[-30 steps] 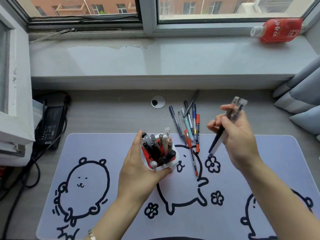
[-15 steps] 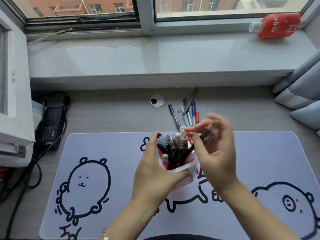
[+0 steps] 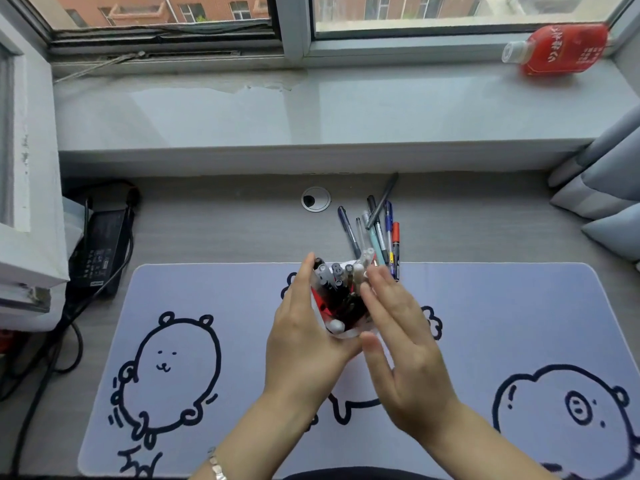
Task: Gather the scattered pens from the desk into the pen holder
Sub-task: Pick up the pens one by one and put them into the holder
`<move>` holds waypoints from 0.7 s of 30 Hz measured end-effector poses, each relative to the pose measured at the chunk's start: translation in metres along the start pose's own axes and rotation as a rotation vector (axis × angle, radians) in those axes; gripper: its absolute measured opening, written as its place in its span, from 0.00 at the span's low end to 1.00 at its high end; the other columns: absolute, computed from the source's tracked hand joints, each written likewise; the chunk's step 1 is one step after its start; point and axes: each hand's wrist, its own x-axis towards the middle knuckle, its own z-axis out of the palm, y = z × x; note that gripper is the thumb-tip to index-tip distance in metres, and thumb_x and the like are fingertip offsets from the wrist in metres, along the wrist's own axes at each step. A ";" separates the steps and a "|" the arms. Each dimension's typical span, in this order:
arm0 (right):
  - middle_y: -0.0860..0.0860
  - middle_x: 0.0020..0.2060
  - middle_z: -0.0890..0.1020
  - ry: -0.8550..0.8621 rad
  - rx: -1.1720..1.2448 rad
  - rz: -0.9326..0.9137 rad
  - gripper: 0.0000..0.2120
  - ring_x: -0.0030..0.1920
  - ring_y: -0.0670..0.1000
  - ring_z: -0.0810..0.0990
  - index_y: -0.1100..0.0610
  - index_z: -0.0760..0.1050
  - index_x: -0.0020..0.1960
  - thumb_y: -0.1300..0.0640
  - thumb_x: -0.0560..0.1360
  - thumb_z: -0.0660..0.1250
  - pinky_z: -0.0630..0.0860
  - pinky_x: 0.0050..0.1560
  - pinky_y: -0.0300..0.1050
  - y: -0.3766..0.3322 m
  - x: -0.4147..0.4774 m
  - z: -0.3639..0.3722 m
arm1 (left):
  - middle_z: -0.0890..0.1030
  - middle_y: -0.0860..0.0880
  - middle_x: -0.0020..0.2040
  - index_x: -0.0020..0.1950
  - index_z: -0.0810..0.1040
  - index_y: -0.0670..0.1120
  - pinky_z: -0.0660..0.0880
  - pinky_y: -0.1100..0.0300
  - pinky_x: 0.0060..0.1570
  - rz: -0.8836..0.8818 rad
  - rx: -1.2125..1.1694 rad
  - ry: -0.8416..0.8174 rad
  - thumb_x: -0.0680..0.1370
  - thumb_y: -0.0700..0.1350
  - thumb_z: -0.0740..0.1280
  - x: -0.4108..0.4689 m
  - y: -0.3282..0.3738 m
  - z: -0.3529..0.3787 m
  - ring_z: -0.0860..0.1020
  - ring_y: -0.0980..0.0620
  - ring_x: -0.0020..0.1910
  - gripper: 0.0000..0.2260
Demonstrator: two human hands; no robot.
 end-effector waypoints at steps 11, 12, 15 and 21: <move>0.54 0.49 0.81 -0.109 0.002 0.655 0.11 0.47 0.50 0.78 0.58 0.75 0.57 0.60 0.75 0.62 0.76 0.52 0.47 0.070 0.107 -0.009 | 0.70 0.59 0.65 0.71 0.55 0.61 0.64 0.64 0.56 -0.088 -0.080 0.019 0.58 0.51 0.79 0.015 -0.016 -0.019 0.67 0.61 0.61 0.48; 0.57 0.52 0.79 -0.222 -0.098 0.783 0.14 0.51 0.54 0.77 0.60 0.72 0.61 0.58 0.76 0.61 0.74 0.52 0.48 0.088 0.116 -0.003 | 0.70 0.58 0.67 0.71 0.55 0.61 0.63 0.64 0.56 -0.086 -0.074 0.026 0.58 0.50 0.80 0.017 -0.017 -0.020 0.67 0.59 0.64 0.48; 0.63 0.59 0.75 -0.437 -0.298 0.987 0.19 0.58 0.63 0.74 0.65 0.62 0.64 0.58 0.77 0.59 0.72 0.54 0.51 0.127 0.131 0.018 | 0.69 0.57 0.69 0.71 0.55 0.60 0.62 0.65 0.57 -0.069 -0.054 0.041 0.58 0.50 0.79 0.019 -0.017 -0.024 0.66 0.57 0.67 0.48; 0.66 0.62 0.72 -0.537 -0.500 1.006 0.23 0.61 0.63 0.74 0.70 0.54 0.67 0.66 0.76 0.57 0.72 0.55 0.51 0.153 0.131 0.047 | 0.69 0.58 0.68 0.71 0.55 0.61 0.62 0.64 0.58 -0.066 -0.056 0.036 0.57 0.52 0.79 0.016 -0.014 -0.026 0.66 0.58 0.66 0.49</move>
